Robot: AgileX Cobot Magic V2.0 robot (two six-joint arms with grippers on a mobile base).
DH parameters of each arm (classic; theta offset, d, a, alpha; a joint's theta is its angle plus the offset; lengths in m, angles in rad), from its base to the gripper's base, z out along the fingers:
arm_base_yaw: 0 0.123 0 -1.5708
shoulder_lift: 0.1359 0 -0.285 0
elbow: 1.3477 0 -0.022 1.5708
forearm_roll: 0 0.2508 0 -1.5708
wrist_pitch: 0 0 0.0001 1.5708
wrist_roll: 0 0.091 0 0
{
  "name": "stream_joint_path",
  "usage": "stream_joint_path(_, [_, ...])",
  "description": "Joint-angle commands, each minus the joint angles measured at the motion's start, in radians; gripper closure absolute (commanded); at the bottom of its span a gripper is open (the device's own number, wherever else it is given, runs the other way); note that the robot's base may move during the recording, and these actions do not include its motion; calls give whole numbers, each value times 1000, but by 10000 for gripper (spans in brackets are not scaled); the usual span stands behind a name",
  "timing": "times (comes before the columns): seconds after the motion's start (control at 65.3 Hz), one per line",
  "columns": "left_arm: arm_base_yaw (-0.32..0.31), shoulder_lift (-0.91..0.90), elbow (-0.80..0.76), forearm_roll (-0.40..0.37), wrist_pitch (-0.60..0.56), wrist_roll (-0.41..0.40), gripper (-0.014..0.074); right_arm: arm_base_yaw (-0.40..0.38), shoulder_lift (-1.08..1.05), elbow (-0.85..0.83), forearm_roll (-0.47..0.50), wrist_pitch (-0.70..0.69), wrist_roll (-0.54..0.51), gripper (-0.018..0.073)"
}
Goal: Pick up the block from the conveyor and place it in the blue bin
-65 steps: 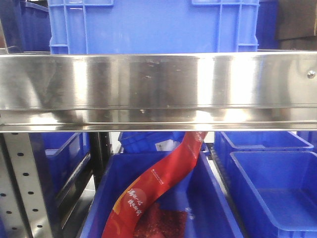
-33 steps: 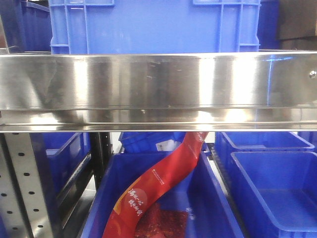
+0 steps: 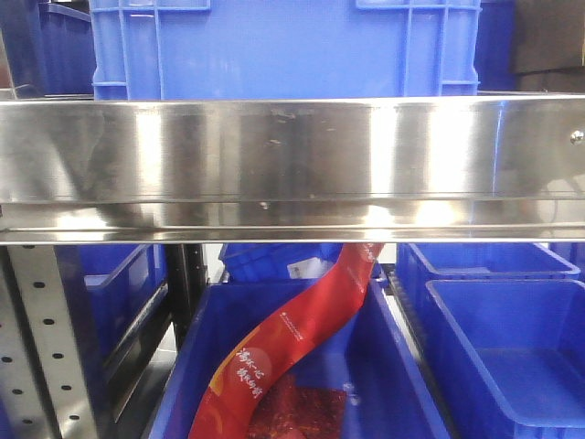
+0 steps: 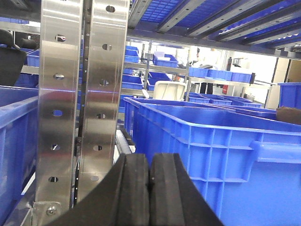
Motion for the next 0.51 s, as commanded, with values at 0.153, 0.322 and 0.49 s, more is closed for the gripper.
stream_joint_path(0.153, [3, -4, -2, -3, -16, 1, 707, -5, -3, 2, -8, -25, 5, 721])
stream_joint_path(0.322, [3, -4, -2, -3, -16, 1, 707, -5, -3, 2, -8, -25, 5, 721])
stream_joint_path(0.49, [3, -4, 3, -3, -14, 1, 707, -5, -3, 2, -8, -25, 5, 721])
